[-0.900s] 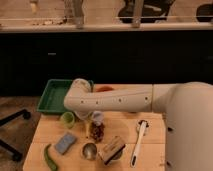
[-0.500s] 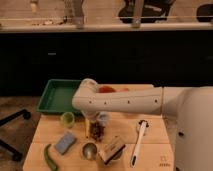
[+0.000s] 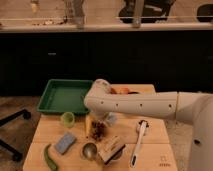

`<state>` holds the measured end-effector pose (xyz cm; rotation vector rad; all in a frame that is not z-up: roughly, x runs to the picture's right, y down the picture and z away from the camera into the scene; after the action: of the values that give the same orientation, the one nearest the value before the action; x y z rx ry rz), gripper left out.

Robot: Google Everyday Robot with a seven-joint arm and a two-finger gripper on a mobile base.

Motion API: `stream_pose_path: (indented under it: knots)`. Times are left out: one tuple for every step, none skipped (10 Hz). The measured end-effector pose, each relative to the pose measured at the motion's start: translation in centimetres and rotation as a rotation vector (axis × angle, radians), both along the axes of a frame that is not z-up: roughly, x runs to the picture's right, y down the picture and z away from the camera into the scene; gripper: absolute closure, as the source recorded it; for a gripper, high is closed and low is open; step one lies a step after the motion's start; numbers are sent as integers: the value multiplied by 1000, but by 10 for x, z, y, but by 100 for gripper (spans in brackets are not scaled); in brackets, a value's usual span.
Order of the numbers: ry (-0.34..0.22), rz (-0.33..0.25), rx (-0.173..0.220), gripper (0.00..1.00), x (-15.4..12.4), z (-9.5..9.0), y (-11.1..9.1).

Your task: Wipe purple bowl with towel

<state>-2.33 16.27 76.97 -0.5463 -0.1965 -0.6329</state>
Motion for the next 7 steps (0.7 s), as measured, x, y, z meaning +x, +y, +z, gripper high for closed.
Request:
stream_pose_path:
  knots:
    - [-4, 0, -2, 100, -3, 0, 1]
    - [-5, 0, -2, 100, -3, 0, 1]
    - [-1, 1, -3, 100, -1, -1, 1]
    - [-2, 0, -3, 100, -1, 0, 1]
    - [-3, -2, -2, 100, -2, 0, 1]
    - [-4, -2, -2, 100, -3, 0, 0]
    - [-4, 4, -1, 100, -3, 0, 0]
